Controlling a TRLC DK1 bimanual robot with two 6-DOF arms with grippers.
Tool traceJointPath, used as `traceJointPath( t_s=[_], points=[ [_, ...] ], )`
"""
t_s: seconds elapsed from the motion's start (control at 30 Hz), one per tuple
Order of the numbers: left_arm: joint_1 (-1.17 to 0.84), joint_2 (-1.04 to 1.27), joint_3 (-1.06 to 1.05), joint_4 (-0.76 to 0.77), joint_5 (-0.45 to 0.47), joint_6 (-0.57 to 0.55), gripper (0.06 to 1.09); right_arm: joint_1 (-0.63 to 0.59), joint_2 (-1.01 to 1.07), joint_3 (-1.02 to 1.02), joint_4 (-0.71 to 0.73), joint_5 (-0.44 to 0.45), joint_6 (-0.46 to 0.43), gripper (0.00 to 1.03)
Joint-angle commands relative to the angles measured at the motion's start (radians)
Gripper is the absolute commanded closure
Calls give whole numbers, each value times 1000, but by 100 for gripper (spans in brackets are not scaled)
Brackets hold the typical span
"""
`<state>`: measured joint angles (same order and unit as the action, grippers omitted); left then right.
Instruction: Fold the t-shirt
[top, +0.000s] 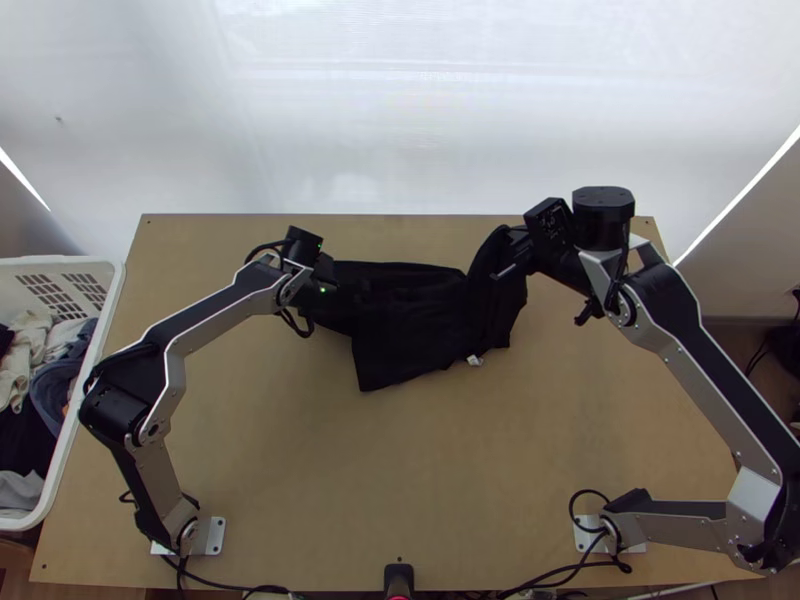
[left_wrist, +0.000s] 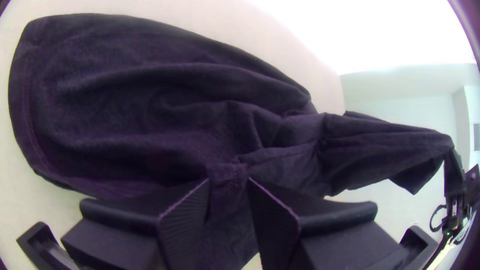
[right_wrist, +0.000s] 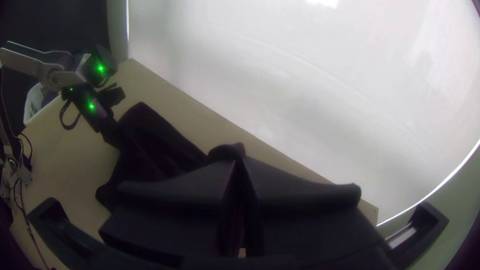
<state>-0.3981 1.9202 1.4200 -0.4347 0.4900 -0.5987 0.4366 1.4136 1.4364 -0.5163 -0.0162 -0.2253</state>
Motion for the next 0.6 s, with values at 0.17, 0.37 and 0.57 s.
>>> traceJointPath(
  t_s=[0.17, 0.37, 0.57],
  points=[
    [-15, 0, -4, -26, 7, 25, 70, -16, -2, 12, 1, -2, -2, 100],
    [2, -1, -6, -26, -24, 40, 105, -18, -5, 19, -1, -2, -2, 100],
    [151, -210, 7, 21, -139, -23, 105, -73, -13, 53, -36, -2, 11, 100]
  ],
)
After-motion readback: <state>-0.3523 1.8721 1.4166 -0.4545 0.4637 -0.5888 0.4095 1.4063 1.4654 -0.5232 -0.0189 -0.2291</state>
